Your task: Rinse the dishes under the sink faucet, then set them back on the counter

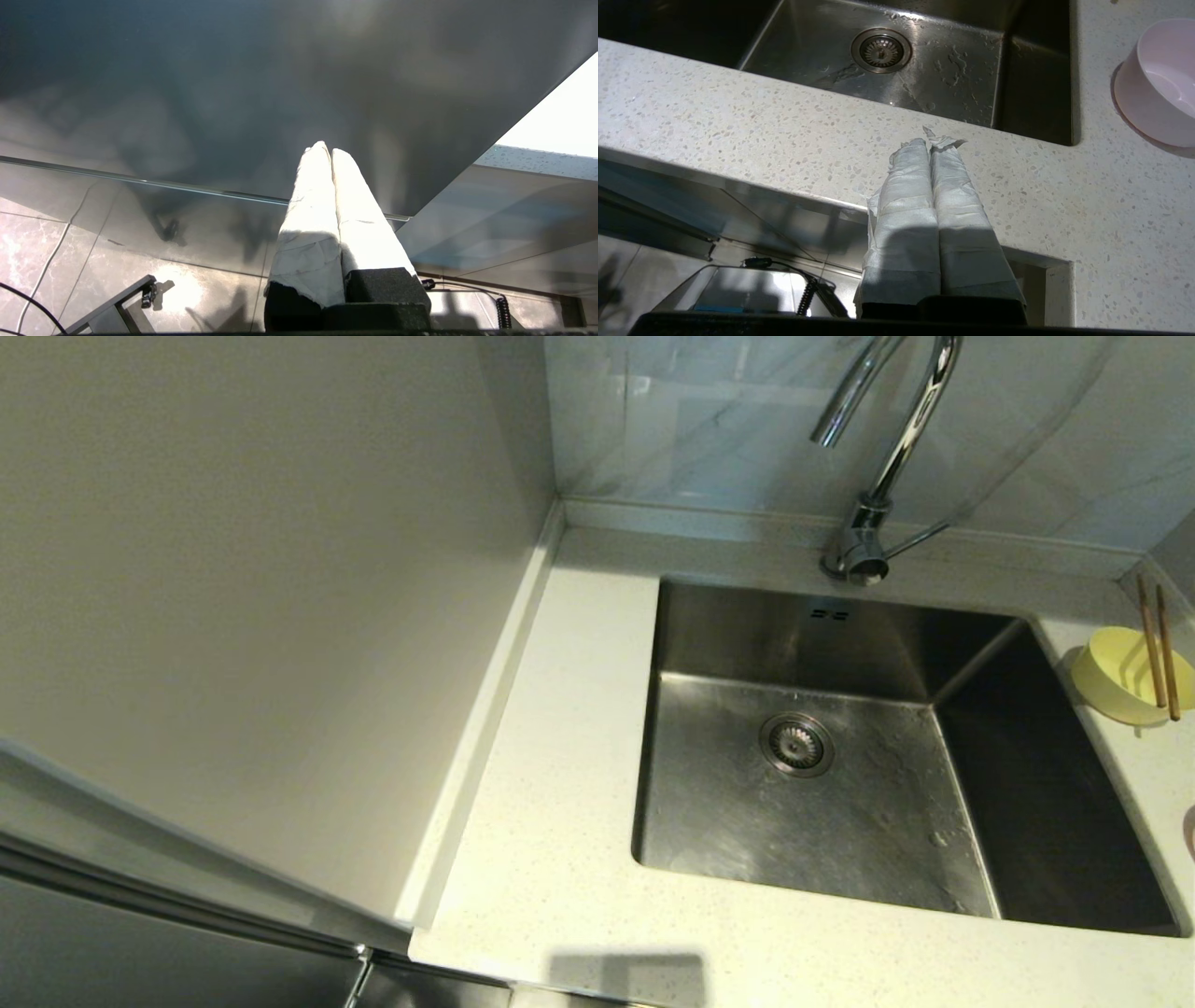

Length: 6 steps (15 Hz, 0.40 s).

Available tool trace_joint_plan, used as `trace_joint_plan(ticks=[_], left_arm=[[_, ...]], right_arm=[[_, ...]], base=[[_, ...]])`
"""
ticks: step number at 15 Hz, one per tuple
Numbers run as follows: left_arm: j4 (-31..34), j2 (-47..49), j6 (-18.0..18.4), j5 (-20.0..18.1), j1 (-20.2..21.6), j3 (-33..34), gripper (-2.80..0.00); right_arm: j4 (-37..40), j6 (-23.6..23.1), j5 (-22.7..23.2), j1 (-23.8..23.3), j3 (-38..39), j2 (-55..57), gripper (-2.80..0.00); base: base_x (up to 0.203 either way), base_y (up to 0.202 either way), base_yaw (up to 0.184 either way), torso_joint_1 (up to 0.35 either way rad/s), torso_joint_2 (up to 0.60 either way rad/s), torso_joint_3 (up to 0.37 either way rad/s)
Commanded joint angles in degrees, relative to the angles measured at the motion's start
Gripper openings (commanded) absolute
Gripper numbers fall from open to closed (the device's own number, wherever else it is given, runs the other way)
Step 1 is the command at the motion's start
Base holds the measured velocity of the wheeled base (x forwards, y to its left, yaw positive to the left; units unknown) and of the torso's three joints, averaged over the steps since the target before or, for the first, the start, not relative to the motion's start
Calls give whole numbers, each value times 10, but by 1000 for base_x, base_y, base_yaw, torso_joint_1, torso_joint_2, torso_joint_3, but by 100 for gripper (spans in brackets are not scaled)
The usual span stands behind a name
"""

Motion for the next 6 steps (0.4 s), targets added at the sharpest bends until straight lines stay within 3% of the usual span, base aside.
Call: trace_joint_plan(ticks=[1, 6], left_arm=[[0, -2, 0, 0, 0, 0, -280], [0, -2, 0, 0, 0, 0, -280]], right_arm=[[0, 5, -4, 0, 0, 1, -280], [0, 13, -4, 0, 0, 1, -280]], base=[[0, 0, 0, 0, 0, 0], [0, 0, 0, 0, 0, 0]])
